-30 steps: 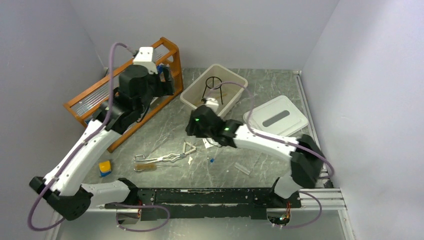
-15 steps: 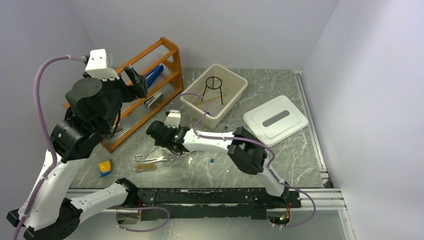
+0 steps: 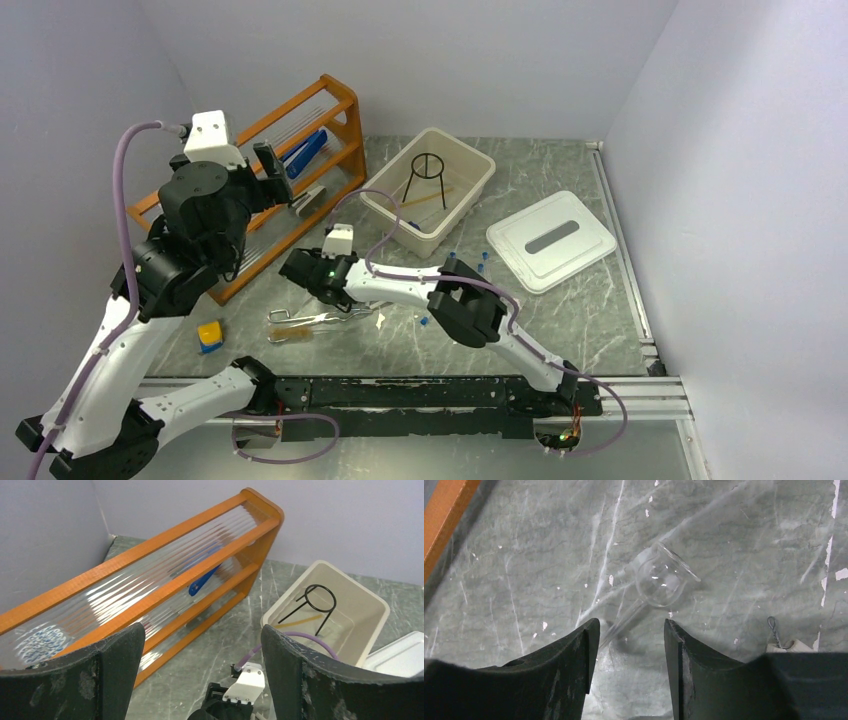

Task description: Organize the chemistry lab equipment

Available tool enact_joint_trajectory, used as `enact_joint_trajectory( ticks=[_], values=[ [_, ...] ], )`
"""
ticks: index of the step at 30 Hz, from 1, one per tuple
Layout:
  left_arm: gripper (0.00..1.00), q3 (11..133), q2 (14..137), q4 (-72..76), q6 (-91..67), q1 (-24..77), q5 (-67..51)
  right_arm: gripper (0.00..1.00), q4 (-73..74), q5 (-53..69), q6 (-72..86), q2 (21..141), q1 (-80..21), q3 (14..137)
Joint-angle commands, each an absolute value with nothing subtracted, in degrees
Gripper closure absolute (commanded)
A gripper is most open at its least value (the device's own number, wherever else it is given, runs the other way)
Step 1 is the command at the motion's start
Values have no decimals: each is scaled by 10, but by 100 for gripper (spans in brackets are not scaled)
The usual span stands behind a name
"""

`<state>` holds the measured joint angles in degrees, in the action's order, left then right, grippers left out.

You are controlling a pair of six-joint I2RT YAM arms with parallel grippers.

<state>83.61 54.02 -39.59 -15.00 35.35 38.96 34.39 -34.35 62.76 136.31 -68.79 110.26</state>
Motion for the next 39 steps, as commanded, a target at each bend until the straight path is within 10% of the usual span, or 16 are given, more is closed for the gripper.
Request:
enact_joint_trajectory(
  ticks=[1, 21, 29, 39],
  values=[
    [11, 850, 531, -399, -127, 355, 432, 46, 387, -390, 634, 1397, -688, 1131],
    [10, 836, 550, -395, -112, 354, 397, 80, 351, -315, 529, 1402, -629, 1120],
    [10, 832, 553, -396, -116, 354, 392, 56, 376, -304, 498, 1410, -624, 1140],
    [11, 830, 556, -396, -125, 355, 386, 67, 428, -302, 545, 1408, -637, 1123]
  ],
)
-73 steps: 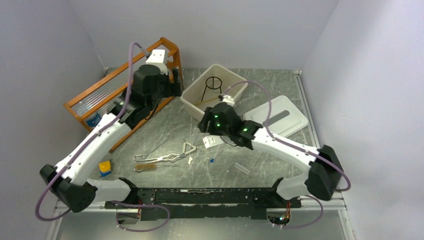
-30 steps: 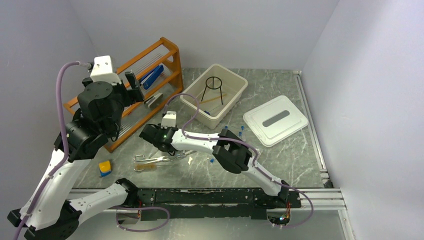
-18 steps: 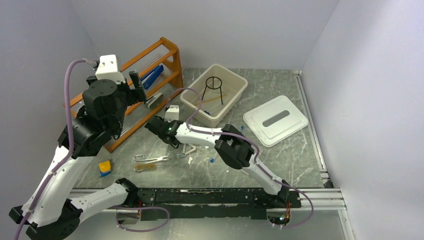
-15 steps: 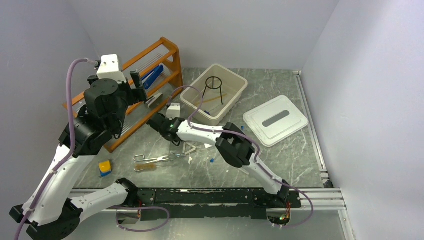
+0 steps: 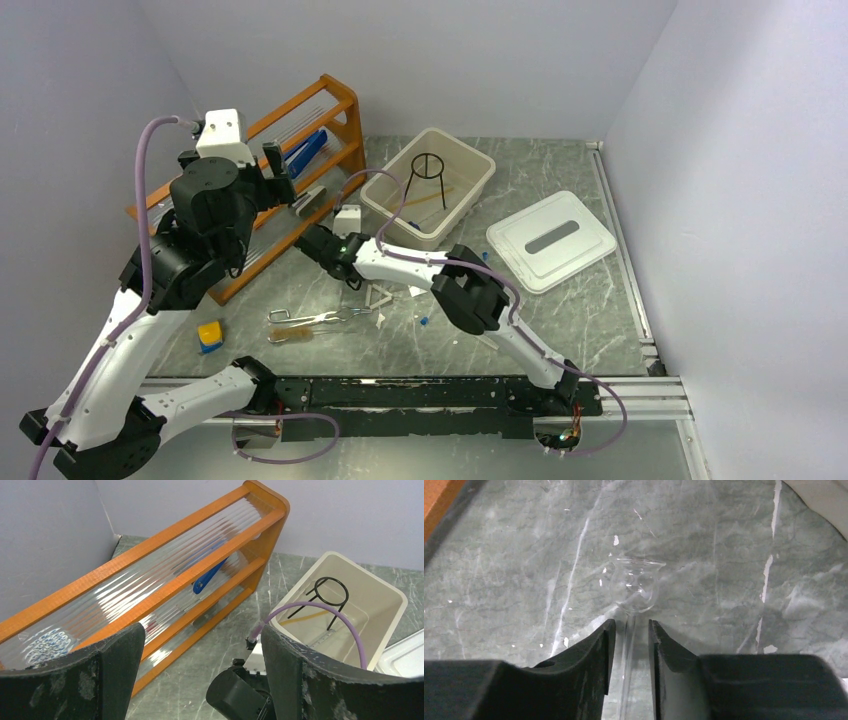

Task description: Organize the chemistry lab equipment

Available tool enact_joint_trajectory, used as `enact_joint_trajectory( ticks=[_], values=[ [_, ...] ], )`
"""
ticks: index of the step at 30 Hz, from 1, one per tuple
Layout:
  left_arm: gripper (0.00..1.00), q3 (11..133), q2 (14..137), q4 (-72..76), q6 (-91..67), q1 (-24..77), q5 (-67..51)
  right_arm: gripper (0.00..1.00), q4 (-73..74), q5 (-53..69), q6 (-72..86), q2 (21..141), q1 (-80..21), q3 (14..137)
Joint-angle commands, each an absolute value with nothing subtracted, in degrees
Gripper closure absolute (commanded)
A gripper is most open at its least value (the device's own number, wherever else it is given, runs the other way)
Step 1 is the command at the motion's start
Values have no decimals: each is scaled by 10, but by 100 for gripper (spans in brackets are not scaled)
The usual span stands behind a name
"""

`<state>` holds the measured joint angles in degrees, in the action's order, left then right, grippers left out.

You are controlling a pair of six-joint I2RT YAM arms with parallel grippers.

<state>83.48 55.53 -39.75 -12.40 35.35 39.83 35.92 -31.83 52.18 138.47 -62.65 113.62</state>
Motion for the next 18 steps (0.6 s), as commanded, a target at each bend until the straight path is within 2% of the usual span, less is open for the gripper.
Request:
enact_joint_trajectory(
  ticks=[1, 10, 18],
  values=[
    [11, 829, 556, -395, -126, 354, 384, 70, 432, -302, 547, 1411, -637, 1125],
    [12, 846, 560, -395, -128, 354, 385, 91, 419, -313, 549, 1414, -635, 1148],
    [14, 859, 561, -395, -119, 355, 373, 96, 291, -307, 498, 1287, -636, 1067]
  ],
)
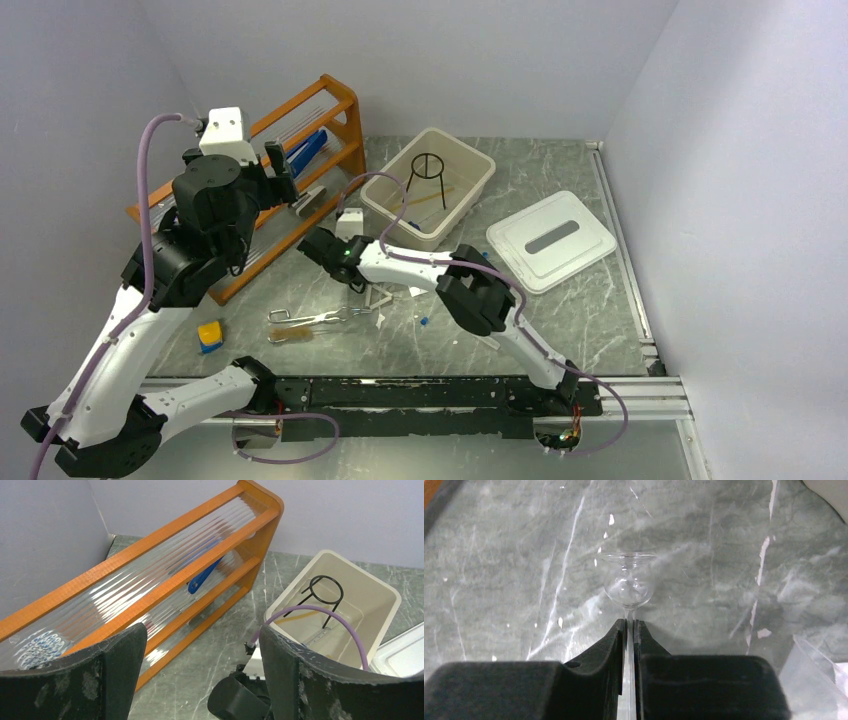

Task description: Organize the chemistry lab equipment

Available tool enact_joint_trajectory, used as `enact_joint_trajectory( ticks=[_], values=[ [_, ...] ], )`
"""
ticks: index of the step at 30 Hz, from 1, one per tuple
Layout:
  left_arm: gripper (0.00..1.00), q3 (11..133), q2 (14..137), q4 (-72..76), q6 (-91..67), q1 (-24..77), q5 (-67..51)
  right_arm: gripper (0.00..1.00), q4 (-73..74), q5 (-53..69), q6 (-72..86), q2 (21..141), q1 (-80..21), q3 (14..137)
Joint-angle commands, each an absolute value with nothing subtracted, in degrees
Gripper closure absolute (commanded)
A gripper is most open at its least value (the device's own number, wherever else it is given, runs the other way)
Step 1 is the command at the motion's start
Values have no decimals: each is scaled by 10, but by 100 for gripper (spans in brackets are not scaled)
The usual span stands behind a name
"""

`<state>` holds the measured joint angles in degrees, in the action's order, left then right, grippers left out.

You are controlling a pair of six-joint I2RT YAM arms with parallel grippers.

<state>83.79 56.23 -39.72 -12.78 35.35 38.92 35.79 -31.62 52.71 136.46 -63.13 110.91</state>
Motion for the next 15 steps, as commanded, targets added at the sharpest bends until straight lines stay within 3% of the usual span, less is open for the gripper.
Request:
enact_joint_trajectory(
  ticks=[1, 15],
  values=[
    [15, 861, 561, -396, -120, 355, 373, 96, 272, -305, 487, 1265, -635, 1055],
    [15, 856, 554, -386, -125, 354, 362, 96, 225, -386, 461, 1064, -580, 963]
  ],
)
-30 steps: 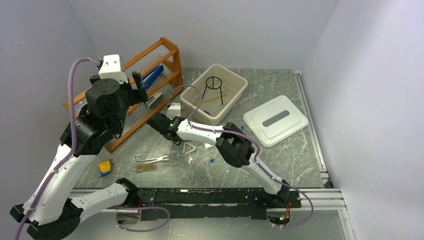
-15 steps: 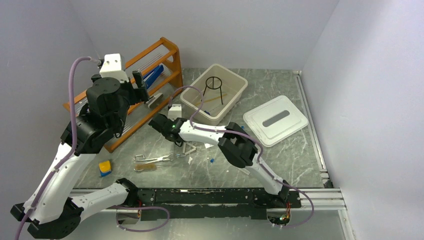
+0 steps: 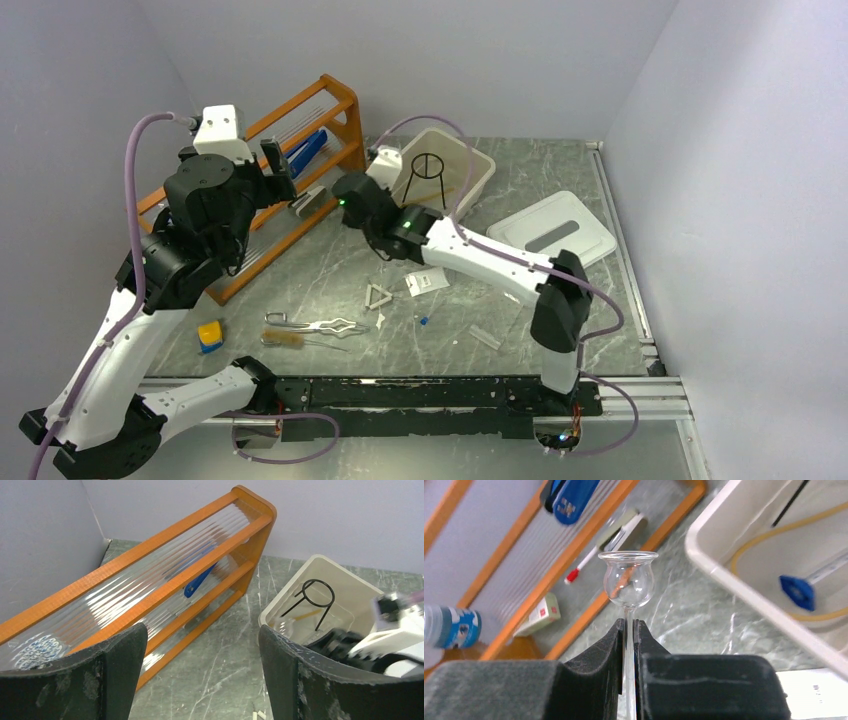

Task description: Organize the chemistry lab equipment

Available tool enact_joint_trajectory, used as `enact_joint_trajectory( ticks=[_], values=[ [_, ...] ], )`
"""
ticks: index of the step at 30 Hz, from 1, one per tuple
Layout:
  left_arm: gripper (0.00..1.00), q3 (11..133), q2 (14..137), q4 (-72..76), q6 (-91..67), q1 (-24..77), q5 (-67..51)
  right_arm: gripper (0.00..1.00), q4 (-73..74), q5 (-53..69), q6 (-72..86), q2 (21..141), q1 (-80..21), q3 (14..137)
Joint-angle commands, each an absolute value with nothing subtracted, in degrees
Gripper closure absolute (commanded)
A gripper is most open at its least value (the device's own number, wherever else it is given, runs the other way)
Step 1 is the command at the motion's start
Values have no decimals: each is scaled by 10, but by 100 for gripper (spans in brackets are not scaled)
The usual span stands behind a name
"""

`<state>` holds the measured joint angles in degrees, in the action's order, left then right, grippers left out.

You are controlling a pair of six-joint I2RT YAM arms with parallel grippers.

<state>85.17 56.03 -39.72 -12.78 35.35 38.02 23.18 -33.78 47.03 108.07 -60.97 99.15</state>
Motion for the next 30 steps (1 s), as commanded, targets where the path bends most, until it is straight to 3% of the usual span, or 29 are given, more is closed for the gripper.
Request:
enact_joint_trajectory(
  ticks=[1, 13, 22, 30],
  values=[
    [15, 856, 554, -387, -124, 355, 360, 96, 227, -392, 459, 1056, -572, 958],
    [15, 782, 540, -364, -148, 354, 276, 94, 276, -445, 481, 1007, -433, 901],
    [17, 725, 574, -271, -201, 354, 185, 94, 333, -453, 525, 1101, -373, 940],
    [16, 641, 571, -217, -205, 354, 184, 94, 352, -437, 556, 1171, -359, 973]
  ],
)
